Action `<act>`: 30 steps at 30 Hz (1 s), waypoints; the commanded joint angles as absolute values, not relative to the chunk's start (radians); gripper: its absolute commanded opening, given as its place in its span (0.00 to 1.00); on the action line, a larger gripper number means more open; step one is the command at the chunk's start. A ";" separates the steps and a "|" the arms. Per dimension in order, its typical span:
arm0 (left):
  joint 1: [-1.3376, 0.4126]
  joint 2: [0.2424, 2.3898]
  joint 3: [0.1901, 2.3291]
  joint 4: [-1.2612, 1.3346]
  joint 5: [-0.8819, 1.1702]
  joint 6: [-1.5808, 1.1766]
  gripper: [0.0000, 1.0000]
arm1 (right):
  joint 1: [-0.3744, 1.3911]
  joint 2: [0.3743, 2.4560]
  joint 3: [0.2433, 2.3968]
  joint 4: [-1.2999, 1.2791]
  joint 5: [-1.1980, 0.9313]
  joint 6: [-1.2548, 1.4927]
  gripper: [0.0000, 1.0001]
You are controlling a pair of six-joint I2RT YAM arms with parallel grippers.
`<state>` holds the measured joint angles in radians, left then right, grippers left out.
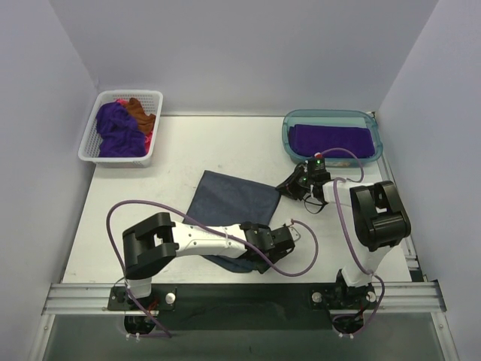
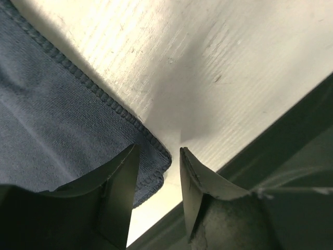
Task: Fold and stack the towels
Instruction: Fold the towel
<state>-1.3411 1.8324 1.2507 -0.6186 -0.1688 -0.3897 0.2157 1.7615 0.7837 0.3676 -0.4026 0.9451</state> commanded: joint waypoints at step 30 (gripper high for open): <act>-1.318 1.707 1.325 -0.793 -0.236 -0.465 0.04 | 0.212 1.657 0.761 0.334 -0.364 0.968 0.60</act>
<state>-1.3300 1.7645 1.2785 -0.7601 -0.2134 -0.4351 0.2165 1.7058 0.7803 0.3405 -0.3889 0.9440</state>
